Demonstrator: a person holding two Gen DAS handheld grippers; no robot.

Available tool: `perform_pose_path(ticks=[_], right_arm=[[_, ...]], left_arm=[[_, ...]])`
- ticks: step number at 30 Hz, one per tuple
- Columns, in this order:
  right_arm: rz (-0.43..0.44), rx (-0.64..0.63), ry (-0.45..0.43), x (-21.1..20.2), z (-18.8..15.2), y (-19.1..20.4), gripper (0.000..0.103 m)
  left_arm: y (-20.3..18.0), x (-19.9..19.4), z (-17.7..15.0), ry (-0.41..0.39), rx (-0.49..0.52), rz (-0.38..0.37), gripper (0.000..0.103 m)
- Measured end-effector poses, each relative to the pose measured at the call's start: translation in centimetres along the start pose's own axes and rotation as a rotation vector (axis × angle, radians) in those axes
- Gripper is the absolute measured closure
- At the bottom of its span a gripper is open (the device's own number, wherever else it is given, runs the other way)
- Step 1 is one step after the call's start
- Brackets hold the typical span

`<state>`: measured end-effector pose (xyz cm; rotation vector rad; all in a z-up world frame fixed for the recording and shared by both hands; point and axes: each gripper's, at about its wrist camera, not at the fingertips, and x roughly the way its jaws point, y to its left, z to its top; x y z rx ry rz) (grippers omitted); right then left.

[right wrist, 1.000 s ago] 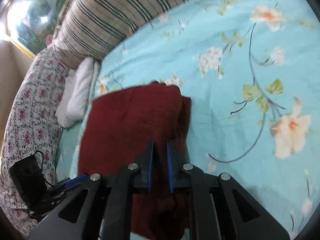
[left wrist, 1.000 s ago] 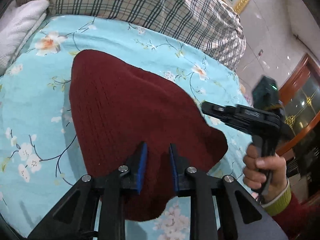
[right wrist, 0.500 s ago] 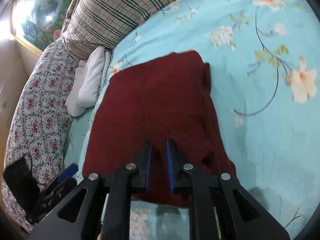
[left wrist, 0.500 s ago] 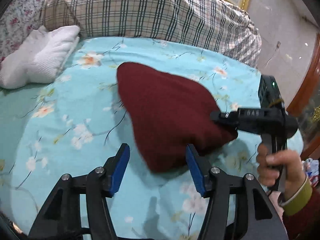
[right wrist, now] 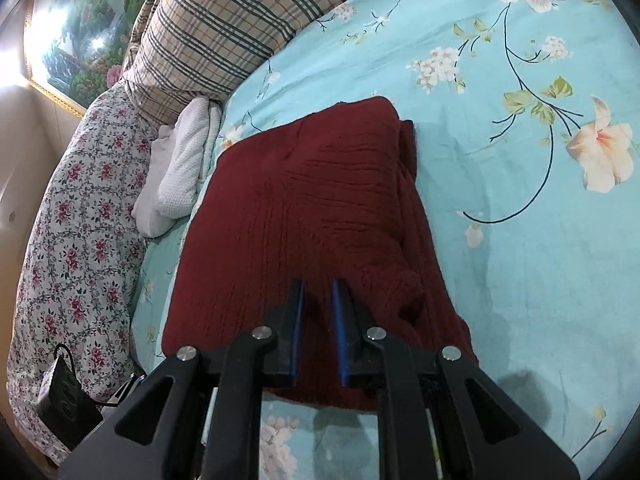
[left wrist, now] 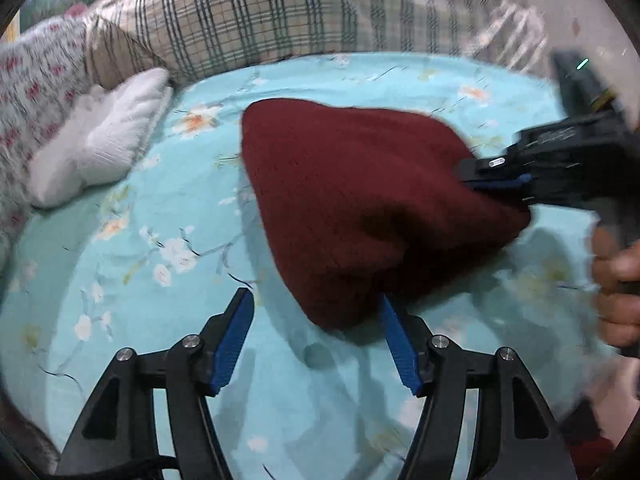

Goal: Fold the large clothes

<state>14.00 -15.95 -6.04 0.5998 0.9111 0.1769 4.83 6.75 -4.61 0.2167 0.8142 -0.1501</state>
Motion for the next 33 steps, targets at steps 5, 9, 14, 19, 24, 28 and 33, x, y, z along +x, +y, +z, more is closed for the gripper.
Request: perform_pose_path(ticks=[5, 9, 14, 19, 24, 28, 33], right_arm=[[-0.007, -0.021, 0.001, 0.4, 0.0, -0.3, 0.089], [-0.041, -0.050, 0.002, 0.7, 0.0, -0.5, 0.092], [-0.053, -0.086, 0.007, 0.1, 0.0, -0.1, 0.089], [0.021, -0.152, -0.047, -2.3, 0.7, 2.8, 0.088], [0.070, -0.138, -0.029, -1.5, 1.4, 3.5, 0.088], [0.057, -0.105, 0.006, -0.3, 1.4, 1.9, 0.088], [0.051, -0.020, 0.047, 2.2, 1.1, -2.1, 0.097]], left_arm=[[1.6, 2.5, -0.7, 0.019, -0.097, 0.030, 0.055], [2.5, 1.6, -1.4, 0.031, -0.099, -0.107, 0.062], [5.0, -3.2, 0.0, -0.026, -0.100, -0.326, 0.071], [6.3, -4.2, 6.0, -0.122, -0.086, -0.539, 0.072], [3.3, 2.6, 7.7, 0.019, 0.034, -0.663, 0.074], [4.4, 6.5, 6.1, 0.077, -0.072, -0.759, 0.099], [3.8, 7.4, 4.6, 0.067, -0.157, -0.797, 0.103]])
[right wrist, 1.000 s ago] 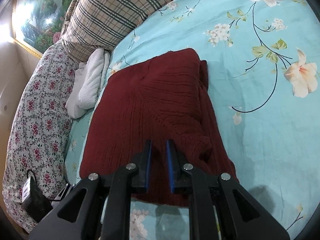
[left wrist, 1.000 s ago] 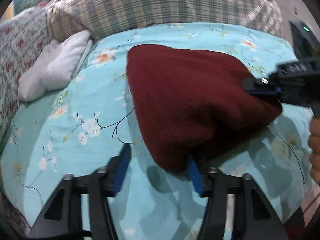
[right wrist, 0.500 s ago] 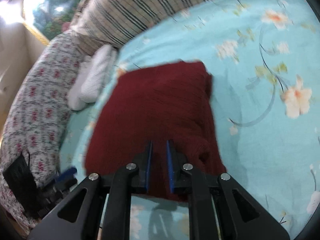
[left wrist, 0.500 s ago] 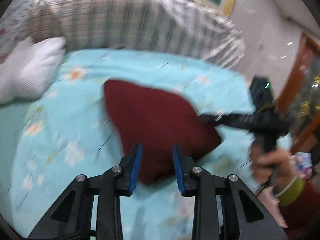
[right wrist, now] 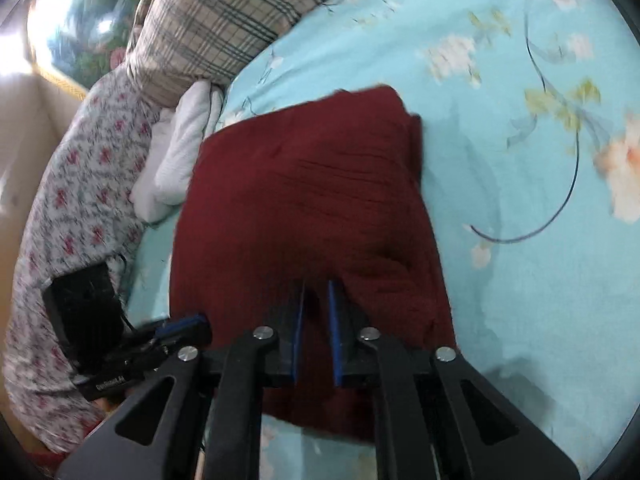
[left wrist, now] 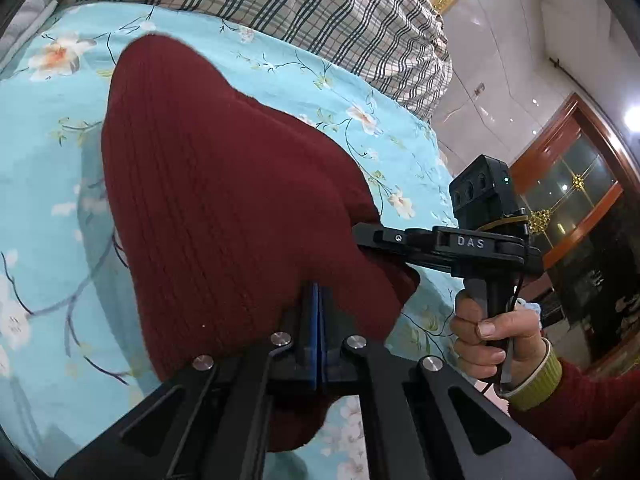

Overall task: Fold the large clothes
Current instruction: 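Release the bundle and pull both grippers back from it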

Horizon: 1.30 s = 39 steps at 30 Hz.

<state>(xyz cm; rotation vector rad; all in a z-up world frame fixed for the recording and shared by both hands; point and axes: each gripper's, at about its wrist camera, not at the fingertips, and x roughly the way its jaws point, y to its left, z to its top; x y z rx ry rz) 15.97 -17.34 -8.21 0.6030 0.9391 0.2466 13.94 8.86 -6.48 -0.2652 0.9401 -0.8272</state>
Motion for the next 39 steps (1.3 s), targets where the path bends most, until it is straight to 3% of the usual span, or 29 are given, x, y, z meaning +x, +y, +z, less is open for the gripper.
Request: perform_pose_path(ticks=[1, 8, 11, 14, 16, 17, 19, 22, 24, 25, 27, 28, 29, 31, 32, 34, 37, 39], right_arm=[[0.013, 0.007, -0.007, -0.1, -0.1, -0.5, 0.103], [0.025, 0.038, -0.036, -0.1, -0.2, -1.9, 0.103], [-0.025, -0.015, -0.045, -1.3, 0.4, 0.4, 0.098], [-0.021, -0.119, -0.111, -2.3, 2.3, 4.0, 0.097], [-0.046, -0.160, -0.110, -1.3, 4.1, 5.5, 0.096], [-0.081, -0.167, -0.087, -0.1, 4.8, 5.5, 0.096], [-0.263, -0.163, 0.001, 3.5, 5.3, 3.7, 0.103], [-0.119, -0.033, -0.027, 3.5, 5.0, 0.4, 0.103], [-0.110, -0.016, -0.060, 1.8, 4.5, 0.9, 0.103], [-0.119, -0.028, -0.070, 1.1, 4.0, 1.4, 0.100], [-0.125, -0.044, -0.083, -0.7, 2.9, 2.3, 0.100], [-0.111, -0.051, -0.090, -1.5, 2.1, 2.7, 0.100], [-0.094, -0.064, -0.099, -2.4, 1.4, 3.1, 0.100], [-0.076, -0.096, -0.108, -3.7, 0.3, 4.5, 0.100], [-0.070, -0.112, -0.102, -4.0, -0.4, 5.0, 0.100], [-0.092, -0.146, -0.096, -4.2, -1.4, 5.4, 0.100], [-0.213, -0.178, -0.039, -2.6, -2.7, 4.6, 0.100], [-0.243, -0.175, 0.006, -1.1, -3.2, 3.1, 0.100]], left_arm=[[-0.2, 0.1, -0.3, -0.008, -0.004, -0.001, 0.103], [0.4, 0.5, -0.5, -0.033, -0.020, 0.001, 0.103], [0.6, -0.5, -0.8, -0.036, -0.072, 0.008, 0.103], [-0.1, -0.6, -0.2, -0.029, -0.064, 0.068, 0.103], [-0.6, -0.8, 0.0, -0.027, -0.058, 0.109, 0.103], [-0.6, -0.8, -0.1, -0.030, -0.064, 0.114, 0.103], [-0.4, -1.1, -0.2, -0.036, -0.095, 0.114, 0.103], [-0.7, -1.9, -0.1, -0.040, -0.140, 0.133, 0.103], [-1.7, -3.3, -0.1, -0.057, -0.143, 0.165, 0.103], [-2.4, -4.3, -0.1, -0.075, -0.135, 0.184, 0.098], [-3.5, -6.0, -0.3, -0.120, -0.136, 0.246, 0.074], [-3.8, -6.9, -0.4, -0.151, -0.142, 0.312, 0.058], [-4.1, -7.5, -0.5, -0.172, -0.139, 0.374, 0.057], [-4.4, -7.8, -0.4, -0.190, -0.117, 0.588, 0.057], [-4.3, -7.4, -0.4, -0.176, -0.110, 0.635, 0.055], [-3.5, -5.4, -0.5, -0.087, -0.099, 0.648, 0.054], [-3.5, -3.4, -1.1, -0.060, -0.043, 0.681, 0.048], [-3.4, -2.7, -1.3, -0.059, -0.010, 0.712, 0.045]])
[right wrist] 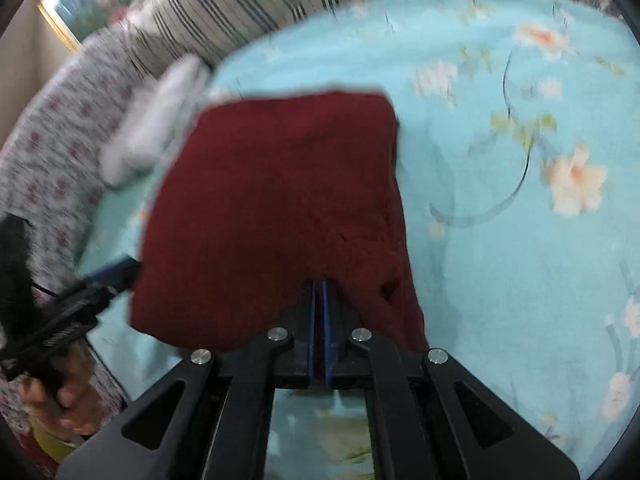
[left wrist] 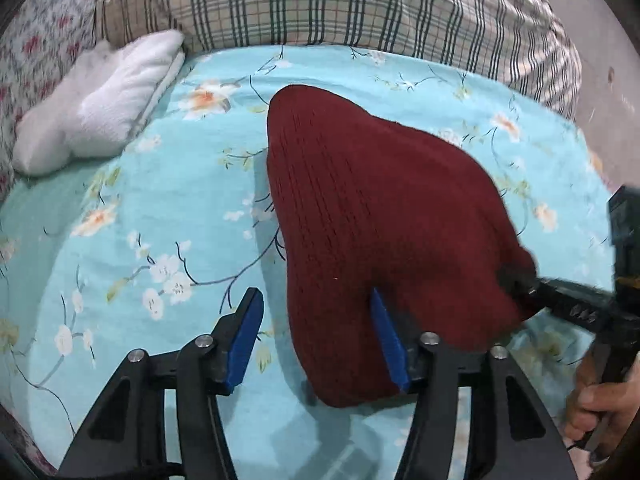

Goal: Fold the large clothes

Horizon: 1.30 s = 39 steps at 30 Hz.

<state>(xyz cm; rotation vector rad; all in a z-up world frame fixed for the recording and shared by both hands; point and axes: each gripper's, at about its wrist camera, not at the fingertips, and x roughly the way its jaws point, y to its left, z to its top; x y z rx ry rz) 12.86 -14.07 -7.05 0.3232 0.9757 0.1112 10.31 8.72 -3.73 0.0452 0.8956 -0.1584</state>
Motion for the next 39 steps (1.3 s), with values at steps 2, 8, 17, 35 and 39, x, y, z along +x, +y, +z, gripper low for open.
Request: perform_pose_path(ticks=[2, 8, 17, 35, 39], right_arm=[[0.020, 0.018, -0.027, 0.1, -0.2, -0.6, 0.100], [0.028, 0.051, -0.051, -2.0, -0.5, 0.3, 0.099], [0.053, 0.011, -0.118, -6.1, -2.0, 2.2, 0.061], [-0.037, -0.078, -0.105, -8.3, -6.8, 3.0, 0.029], [-0.042, -0.081, -0.098, -8.6, -6.9, 3.1, 0.024]], left_arm=[[0.3, 0.3, -0.5, 0.001, 0.003, -0.003, 0.045], [1.4, -0.2, -0.1, 0.012, -0.045, -0.038, 0.044], [2.7, -3.9, -2.4, 0.036, -0.137, -0.041, 0.018], [1.8, -4.4, -9.2, 0.158, -0.104, 0.128, 0.017], [1.1, -5.9, -8.4, 0.118, -0.052, 0.170, 0.017]])
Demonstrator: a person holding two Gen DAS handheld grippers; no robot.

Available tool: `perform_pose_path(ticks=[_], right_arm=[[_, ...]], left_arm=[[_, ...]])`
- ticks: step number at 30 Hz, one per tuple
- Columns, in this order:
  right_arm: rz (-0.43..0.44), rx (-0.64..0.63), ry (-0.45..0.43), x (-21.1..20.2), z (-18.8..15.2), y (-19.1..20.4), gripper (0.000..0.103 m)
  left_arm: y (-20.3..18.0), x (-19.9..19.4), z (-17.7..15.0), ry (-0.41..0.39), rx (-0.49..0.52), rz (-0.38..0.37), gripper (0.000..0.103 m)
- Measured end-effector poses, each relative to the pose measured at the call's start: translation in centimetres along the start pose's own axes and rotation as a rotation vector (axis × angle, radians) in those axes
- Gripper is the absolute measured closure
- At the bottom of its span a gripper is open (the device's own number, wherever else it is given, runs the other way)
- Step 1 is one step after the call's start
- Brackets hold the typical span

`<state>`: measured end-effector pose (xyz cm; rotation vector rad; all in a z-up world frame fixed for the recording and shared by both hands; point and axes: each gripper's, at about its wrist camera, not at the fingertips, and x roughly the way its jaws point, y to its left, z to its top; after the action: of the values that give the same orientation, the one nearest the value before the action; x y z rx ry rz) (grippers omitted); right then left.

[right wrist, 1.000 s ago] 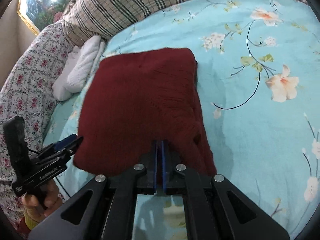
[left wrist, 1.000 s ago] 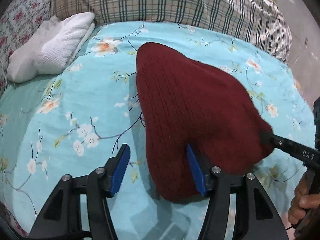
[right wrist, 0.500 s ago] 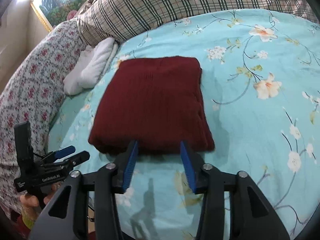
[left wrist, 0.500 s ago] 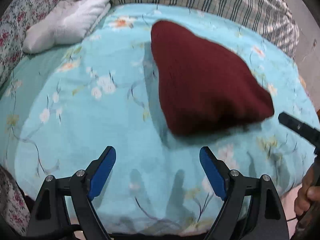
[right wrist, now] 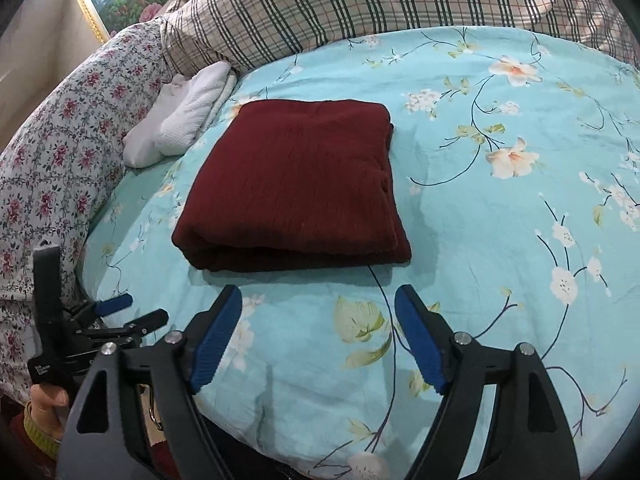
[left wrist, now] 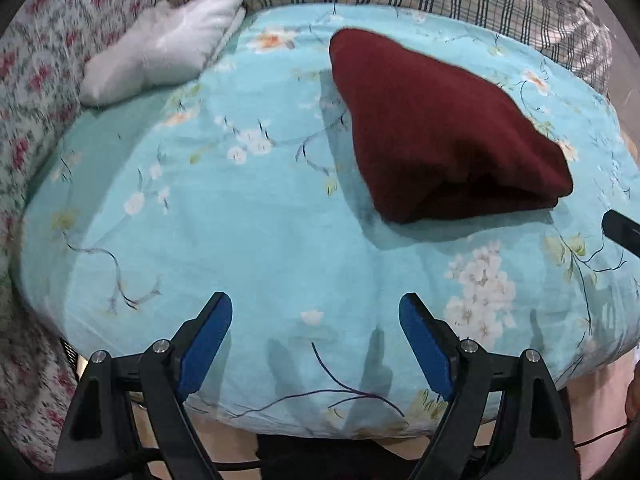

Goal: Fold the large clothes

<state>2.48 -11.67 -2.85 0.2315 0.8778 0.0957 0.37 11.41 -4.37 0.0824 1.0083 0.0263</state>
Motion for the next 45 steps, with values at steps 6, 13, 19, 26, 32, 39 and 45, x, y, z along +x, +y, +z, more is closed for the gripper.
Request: perform_pose_path(ticks=[6, 13, 19, 26, 32, 39, 45], right_arm=[[-0.018, -0.037, 0.006, -0.7, 0.1, 0.7, 0.022], [-0.041, -0.125, -0.039, -3.5, 0.8, 1.8, 0.018], [-0.034, -0.109, -0.049, -4.6, 1.4, 1.0, 0.018], [-0.055, -0.103, -0.021, -4.3, 0.6, 0.2, 0.017], [-0.070, -0.132, 0.052, -2.6, 0.4, 0.4, 0.017], [-0.069, -0.168, 0.082, -1.5, 0.8, 1.6, 0.017], [-0.070, -0.206, 0.098, -1.0, 1.8, 2.6, 0.017]], left_arm=[[-0.5, -4.1, 1.8, -0.115, 0.062, 0.023, 0.016], [0.1, -6.5, 4.5, -0.175, 0.084, 0.028, 0.004], [-0.5, -6.3, 4.6, -0.164, 0.103, 0.065, 0.004], [-2.1, -5.7, 3.3, -0.154, 0.134, 0.075, 0.004], [-2.5, -4.2, 3.4, -0.121, 0.123, 0.052, 0.004], [-2.3, -3.7, 4.4, -0.116, 0.108, 0.026, 0.004], [-1.9, -3.2, 5.2, -0.103, 0.083, 0.033, 0.004]])
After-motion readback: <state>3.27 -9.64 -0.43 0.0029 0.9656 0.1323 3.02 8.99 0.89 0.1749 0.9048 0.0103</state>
